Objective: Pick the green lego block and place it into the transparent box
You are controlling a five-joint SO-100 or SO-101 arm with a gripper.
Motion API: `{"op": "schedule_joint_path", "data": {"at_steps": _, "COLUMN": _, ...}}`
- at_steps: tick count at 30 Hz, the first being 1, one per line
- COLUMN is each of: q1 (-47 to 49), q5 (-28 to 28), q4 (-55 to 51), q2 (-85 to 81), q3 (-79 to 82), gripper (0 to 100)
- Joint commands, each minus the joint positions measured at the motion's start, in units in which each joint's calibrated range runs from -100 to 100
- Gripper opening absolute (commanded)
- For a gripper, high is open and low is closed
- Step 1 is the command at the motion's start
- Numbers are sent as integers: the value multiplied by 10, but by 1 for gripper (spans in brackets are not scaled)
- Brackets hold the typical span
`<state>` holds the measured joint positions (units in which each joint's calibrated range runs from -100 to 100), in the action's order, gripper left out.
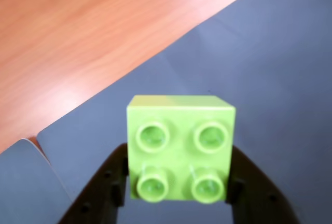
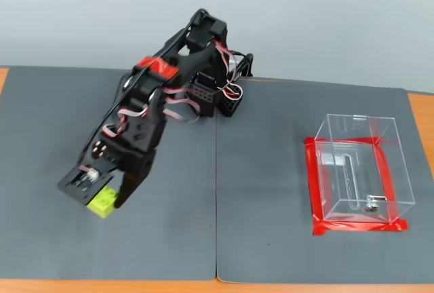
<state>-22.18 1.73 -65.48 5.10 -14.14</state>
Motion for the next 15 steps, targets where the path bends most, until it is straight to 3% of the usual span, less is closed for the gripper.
{"op": "schedule_joint_path", "data": {"at_steps": 1, "q1": 29, "q5": -2, "q4": -8, "q2": -73, "q3": -5, "gripper": 9}}
{"op": "schedule_joint_path", "data": {"at_steps": 15, "q1": 206, "q5": -2, "q4": -8, "q2": -170, "q3": -5, "gripper": 9}}
